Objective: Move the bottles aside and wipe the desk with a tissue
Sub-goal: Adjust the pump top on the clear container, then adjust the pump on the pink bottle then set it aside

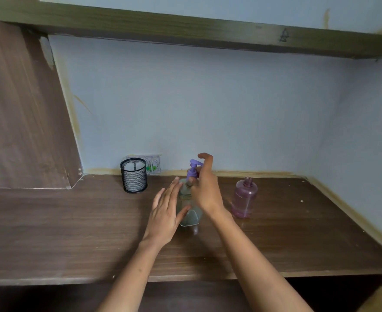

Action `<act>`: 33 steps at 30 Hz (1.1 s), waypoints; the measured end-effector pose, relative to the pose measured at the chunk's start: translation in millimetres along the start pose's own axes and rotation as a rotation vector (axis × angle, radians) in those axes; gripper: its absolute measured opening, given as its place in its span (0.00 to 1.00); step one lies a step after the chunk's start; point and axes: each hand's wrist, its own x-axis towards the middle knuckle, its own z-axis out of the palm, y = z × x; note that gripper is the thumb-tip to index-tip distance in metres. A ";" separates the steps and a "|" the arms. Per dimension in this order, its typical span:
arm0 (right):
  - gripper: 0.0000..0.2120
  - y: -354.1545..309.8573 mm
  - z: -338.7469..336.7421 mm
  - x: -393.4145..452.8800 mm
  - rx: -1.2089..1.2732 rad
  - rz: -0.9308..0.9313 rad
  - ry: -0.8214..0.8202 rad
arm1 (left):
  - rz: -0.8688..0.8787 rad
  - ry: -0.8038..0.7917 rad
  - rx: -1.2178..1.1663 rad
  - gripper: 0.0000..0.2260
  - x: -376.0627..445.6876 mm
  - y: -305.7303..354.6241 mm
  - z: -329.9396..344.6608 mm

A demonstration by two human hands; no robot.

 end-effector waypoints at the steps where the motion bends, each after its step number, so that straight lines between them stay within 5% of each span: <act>1: 0.26 -2.3 -1.1 4.0 0.008 -0.010 0.002 | 0.001 -0.006 0.010 0.29 1.9 -2.1 -0.4; 20: 0.25 -55.0 -38.3 46.2 0.125 -0.235 0.135 | -0.016 -0.066 0.037 0.31 12.9 -23.8 -8.8; 33: 0.25 -48.3 -92.2 26.2 0.081 -0.235 0.316 | 0.094 0.014 0.094 0.31 29.7 37.8 -4.5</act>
